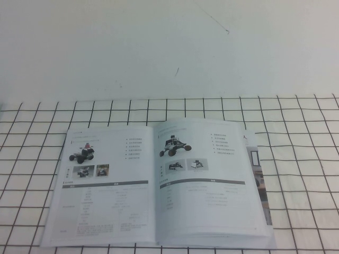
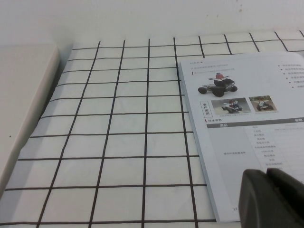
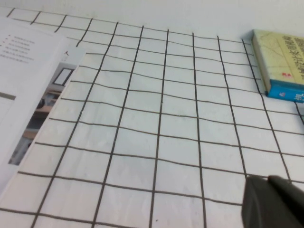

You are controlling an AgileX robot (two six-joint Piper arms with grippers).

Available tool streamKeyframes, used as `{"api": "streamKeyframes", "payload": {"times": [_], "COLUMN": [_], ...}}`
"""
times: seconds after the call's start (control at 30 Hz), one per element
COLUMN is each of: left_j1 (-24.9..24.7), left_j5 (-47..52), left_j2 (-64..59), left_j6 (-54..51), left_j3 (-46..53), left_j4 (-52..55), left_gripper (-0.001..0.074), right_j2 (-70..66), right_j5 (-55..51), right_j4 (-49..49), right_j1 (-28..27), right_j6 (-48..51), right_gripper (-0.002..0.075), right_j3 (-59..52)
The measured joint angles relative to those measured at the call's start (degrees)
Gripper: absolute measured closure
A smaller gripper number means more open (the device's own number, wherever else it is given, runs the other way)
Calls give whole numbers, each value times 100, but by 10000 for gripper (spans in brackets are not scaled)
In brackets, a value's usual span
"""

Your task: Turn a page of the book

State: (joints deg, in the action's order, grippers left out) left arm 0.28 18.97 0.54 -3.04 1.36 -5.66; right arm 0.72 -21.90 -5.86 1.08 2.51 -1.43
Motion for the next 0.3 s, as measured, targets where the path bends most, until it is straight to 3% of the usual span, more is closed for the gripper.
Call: {"api": "streamKeyframes", "payload": {"times": [0.3], "left_j1": [0], "left_j5": [0], "left_j2": [0], "left_j6": [-11], "left_j3": [0], "left_j4": [0], "left_gripper": [738], "right_j2": [0], "right_j5": [10], "right_j4": [68], "right_j1": [-136], "right_j6": [131], "right_gripper": [725], "right_j3": [-12]}}
